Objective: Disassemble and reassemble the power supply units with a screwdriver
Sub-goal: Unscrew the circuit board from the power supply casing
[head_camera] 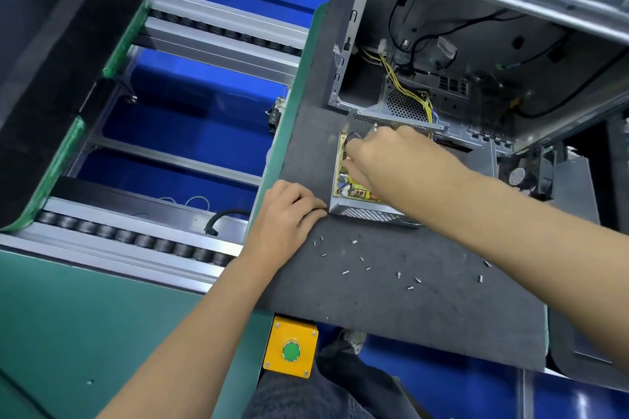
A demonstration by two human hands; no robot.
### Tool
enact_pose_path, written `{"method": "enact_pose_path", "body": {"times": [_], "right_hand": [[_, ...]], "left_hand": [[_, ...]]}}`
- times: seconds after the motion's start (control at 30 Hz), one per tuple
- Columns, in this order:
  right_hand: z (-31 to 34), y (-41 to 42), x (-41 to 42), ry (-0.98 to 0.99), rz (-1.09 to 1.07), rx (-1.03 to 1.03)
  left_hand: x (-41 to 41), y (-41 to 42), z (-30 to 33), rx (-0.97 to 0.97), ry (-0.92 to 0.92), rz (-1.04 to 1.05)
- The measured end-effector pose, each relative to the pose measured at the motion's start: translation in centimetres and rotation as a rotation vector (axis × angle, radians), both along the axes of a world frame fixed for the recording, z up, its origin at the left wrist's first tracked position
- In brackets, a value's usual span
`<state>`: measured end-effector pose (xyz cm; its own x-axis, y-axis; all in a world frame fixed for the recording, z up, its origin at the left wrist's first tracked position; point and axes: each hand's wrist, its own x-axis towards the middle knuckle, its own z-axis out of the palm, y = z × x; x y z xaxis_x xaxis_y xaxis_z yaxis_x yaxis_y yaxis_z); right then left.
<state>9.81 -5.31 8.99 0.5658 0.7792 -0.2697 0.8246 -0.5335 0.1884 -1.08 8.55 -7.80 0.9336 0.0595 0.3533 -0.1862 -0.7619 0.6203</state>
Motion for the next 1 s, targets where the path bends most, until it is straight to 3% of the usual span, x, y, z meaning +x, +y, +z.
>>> {"method": "enact_pose_path", "body": {"times": [0.07,0.17,0.3,0.4,0.57,0.83,0.9,1.0], "right_hand": [[0.0,-0.1,0.2,0.011,-0.089,0.001],[0.4,-0.7,0.4,0.255,-0.207,0.047],[0.2,-0.3,0.5,0.09,-0.009,0.035],[0.1,0.0,0.4,0.011,-0.033,0.024],[0.2,-0.8,0.6,0.304,-0.233,0.064],[0.3,0.5,-0.2,0.029,-0.064,0.07],[-0.1,0.2,-0.2,0.051,-0.103,0.069],[-0.3,-1.0,-0.2,0.238,-0.229,0.138]], "left_hand": [[-0.6,-0.5,0.1,-0.01,-0.053,0.027],[-1.8,-1.8,0.2,-0.007,-0.082,-0.04],[-2.5,-3.6,0.5,0.031,-0.065,-0.165],[-2.6,-5.0,1.0,0.061,-0.078,-0.212],[-3.0,-7.5,1.4,0.1,-0.068,-0.283],[-1.7,-11.3,1.1,0.237,-0.041,-0.389],[-1.5,-11.6,0.9,0.25,-0.037,-0.391],[-1.4,-11.5,1.3,0.233,-0.052,-0.381]]}}
